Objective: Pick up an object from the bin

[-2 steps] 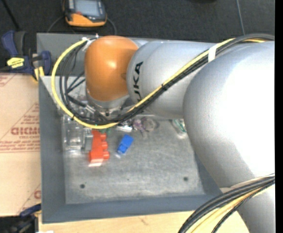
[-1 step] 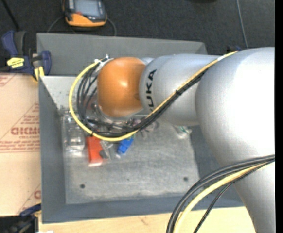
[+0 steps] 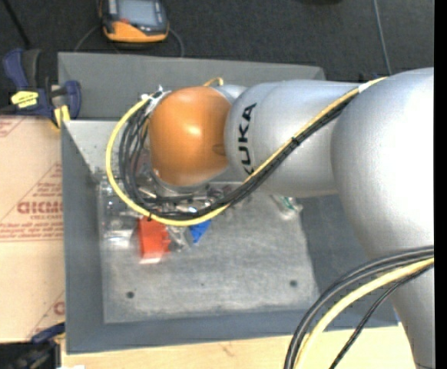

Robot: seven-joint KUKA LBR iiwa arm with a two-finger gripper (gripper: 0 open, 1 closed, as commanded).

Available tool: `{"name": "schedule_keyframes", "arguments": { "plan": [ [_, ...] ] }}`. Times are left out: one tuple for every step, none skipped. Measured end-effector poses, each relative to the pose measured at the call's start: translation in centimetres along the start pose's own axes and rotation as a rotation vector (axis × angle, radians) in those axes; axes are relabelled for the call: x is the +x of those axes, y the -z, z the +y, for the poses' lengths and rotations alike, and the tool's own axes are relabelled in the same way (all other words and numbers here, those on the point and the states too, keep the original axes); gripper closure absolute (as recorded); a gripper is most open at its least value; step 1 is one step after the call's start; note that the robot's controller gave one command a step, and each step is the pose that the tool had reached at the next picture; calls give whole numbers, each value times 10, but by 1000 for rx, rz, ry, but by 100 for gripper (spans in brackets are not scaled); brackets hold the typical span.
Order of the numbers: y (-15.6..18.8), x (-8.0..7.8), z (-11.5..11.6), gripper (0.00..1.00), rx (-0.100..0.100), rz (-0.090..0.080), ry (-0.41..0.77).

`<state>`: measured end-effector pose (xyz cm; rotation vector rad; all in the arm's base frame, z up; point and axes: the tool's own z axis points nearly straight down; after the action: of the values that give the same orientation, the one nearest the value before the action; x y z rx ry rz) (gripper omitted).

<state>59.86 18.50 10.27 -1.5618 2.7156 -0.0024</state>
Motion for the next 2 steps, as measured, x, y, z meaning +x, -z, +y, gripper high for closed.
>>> {"name": "schedule_keyframes", "arguments": {
  "plan": [
    [6,-7,5,0,-3,0,434],
    [-33,-4,5,0,-11,5,846]
  ]
}}
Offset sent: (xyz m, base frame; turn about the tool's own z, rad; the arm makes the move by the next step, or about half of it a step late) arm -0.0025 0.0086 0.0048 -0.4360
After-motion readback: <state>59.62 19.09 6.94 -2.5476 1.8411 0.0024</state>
